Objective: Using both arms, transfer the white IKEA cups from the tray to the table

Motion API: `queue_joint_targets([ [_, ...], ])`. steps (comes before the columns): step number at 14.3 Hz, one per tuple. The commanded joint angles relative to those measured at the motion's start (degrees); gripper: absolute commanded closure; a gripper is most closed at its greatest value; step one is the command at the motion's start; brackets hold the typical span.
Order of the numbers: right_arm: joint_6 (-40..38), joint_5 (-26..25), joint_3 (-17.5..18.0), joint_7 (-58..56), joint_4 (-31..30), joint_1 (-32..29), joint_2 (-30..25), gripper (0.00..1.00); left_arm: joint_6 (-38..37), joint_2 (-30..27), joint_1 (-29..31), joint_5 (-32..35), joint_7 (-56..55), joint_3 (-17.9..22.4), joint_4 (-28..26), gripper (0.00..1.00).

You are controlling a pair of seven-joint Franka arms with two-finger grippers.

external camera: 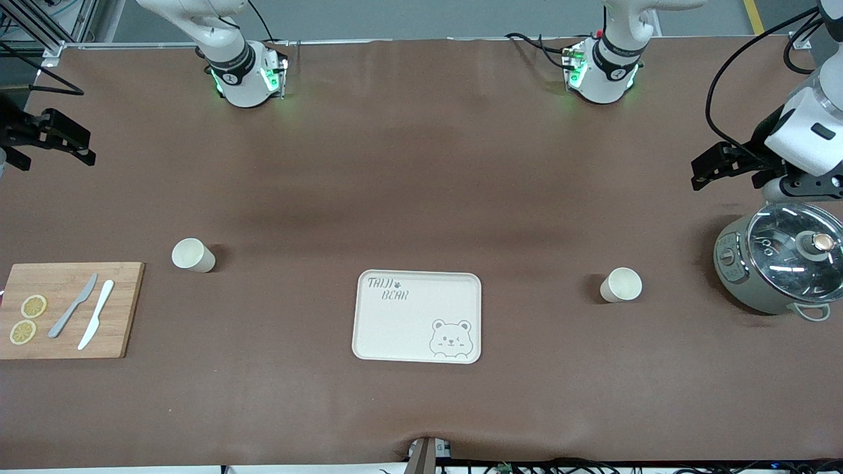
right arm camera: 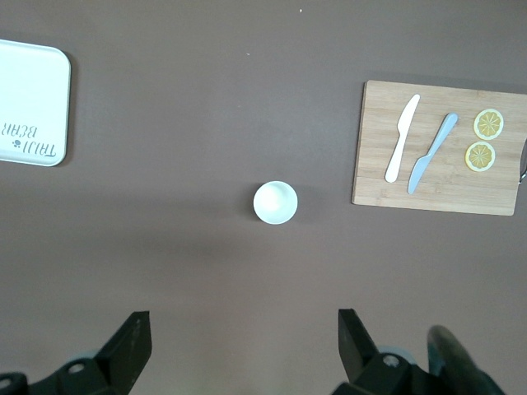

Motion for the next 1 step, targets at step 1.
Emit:
queue_joint_targets([
  [1,0.2,0.62,0.17,0.68,-1.02,-0.9,-1.22,0.0,-0.83,0.35,0.29,0.11,0.78,-0.11,0.62,0.0],
])
